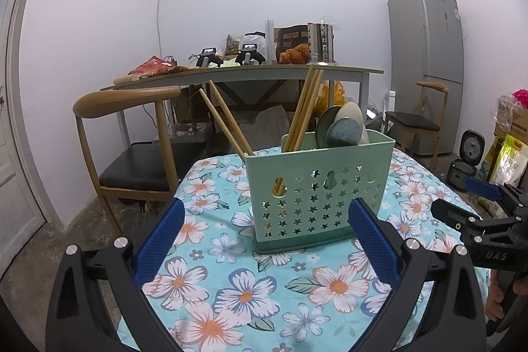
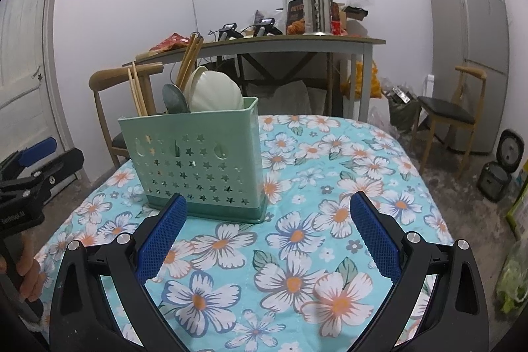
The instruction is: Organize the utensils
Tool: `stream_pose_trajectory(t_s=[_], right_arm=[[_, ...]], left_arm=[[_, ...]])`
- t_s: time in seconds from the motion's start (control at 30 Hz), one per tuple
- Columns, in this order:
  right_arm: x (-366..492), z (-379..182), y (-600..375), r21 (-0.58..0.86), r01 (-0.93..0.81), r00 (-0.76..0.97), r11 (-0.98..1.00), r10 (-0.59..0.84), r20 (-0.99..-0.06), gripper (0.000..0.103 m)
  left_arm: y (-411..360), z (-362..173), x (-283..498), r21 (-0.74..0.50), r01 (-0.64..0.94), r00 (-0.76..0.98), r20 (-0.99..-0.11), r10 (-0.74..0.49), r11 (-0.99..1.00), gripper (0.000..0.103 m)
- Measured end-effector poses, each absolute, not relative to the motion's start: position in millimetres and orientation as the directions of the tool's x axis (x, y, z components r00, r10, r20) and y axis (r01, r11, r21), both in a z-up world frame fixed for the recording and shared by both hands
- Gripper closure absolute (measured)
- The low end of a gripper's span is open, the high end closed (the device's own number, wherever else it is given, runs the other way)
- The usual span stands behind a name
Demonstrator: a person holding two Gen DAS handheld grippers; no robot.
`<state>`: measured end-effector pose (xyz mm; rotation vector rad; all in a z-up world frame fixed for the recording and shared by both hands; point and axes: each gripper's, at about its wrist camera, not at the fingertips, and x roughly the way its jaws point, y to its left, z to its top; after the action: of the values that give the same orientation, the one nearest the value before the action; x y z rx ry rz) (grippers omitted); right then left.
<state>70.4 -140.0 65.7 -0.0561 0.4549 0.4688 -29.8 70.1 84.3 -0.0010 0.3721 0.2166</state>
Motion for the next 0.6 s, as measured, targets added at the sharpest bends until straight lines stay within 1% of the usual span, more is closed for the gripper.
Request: stream_pose_trajectory(t_s=[0.33, 0.6], right_arm=[[69.8, 67.0, -141.4, 0.047, -0.442, 0.801, 0.896, 0.417, -0.43, 0.008], [69.8, 67.5, -143.3, 0.05, -0.438, 0.802, 0.897, 0.416, -0.429, 0.008]], left_arm=[[65.2, 81.7, -26.6, 0.058, -0.198, 0.905, -0.374, 0.205, 0.979, 0.006], [69.7, 80.6, -23.9, 0.04, -0.2, 0.899, -0.39, 0.199, 0.979, 0.006]])
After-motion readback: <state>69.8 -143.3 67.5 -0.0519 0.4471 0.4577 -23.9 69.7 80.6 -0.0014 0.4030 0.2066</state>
